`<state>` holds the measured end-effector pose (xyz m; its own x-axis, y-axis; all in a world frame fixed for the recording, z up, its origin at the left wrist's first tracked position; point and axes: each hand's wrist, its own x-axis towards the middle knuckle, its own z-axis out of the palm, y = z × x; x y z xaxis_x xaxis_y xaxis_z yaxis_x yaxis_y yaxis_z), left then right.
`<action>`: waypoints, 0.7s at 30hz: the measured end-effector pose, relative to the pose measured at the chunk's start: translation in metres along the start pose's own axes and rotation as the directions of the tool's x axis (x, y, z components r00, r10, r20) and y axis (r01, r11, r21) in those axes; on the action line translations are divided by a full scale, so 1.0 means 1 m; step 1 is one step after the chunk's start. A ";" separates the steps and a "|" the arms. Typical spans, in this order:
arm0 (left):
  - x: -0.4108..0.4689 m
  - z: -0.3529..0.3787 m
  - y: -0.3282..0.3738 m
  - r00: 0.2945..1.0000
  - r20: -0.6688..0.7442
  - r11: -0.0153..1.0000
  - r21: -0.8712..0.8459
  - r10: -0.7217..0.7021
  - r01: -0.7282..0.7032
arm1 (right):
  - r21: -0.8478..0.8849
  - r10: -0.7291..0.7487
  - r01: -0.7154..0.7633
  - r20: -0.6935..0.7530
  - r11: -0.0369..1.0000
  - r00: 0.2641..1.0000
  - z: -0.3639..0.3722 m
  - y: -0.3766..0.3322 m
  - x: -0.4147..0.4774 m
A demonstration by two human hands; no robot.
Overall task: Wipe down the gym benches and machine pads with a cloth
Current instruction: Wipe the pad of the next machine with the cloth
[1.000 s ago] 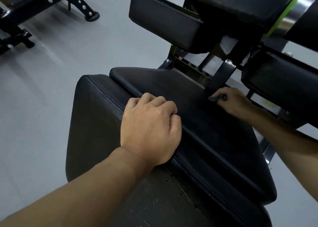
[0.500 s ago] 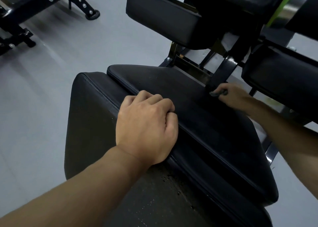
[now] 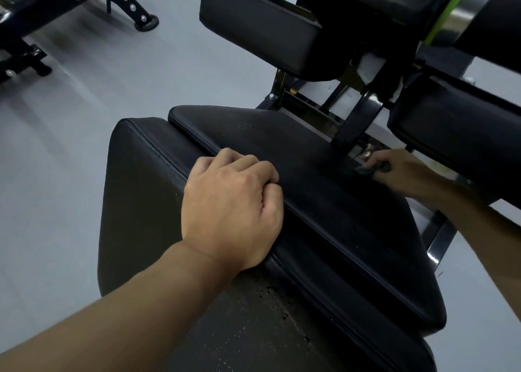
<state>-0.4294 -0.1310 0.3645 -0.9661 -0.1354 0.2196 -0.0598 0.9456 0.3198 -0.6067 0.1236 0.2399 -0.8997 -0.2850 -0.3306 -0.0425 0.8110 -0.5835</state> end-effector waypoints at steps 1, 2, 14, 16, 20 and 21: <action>0.000 0.000 0.000 1.000 -0.002 1.000 0.003 -0.001 0.001 | 0.000 0.005 -0.005 -0.020 1.000 1.000 0.001 0.000 0.001; 0.000 0.001 0.001 1.000 -0.004 1.000 0.002 0.001 -0.001 | 0.002 0.020 -0.020 -0.051 1.000 0.998 0.004 -0.004 0.006; 0.000 0.000 0.000 1.000 0.023 1.000 0.000 -0.006 0.006 | 0.026 -0.043 0.045 -0.058 0.999 0.997 0.003 -0.007 0.000; 0.001 -0.001 0.001 1.000 0.024 1.000 0.003 -0.005 0.005 | 0.029 -0.017 0.019 -0.077 0.999 0.997 0.010 -0.012 0.008; 0.001 -0.001 0.000 1.000 0.019 1.000 0.004 -0.005 0.005 | 0.049 -0.117 0.116 0.015 0.992 0.993 -0.007 -0.006 -0.031; 0.000 -0.001 -0.001 1.000 0.013 1.000 0.003 -0.009 0.009 | 0.032 -0.140 0.138 0.045 0.990 0.989 -0.010 -0.006 -0.034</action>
<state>-0.4295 -0.1319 0.3655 -0.9686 -0.1405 0.2050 -0.0696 0.9453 0.3188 -0.5799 0.1337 0.2623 -0.8646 -0.4180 -0.2789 -0.1523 0.7469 -0.6473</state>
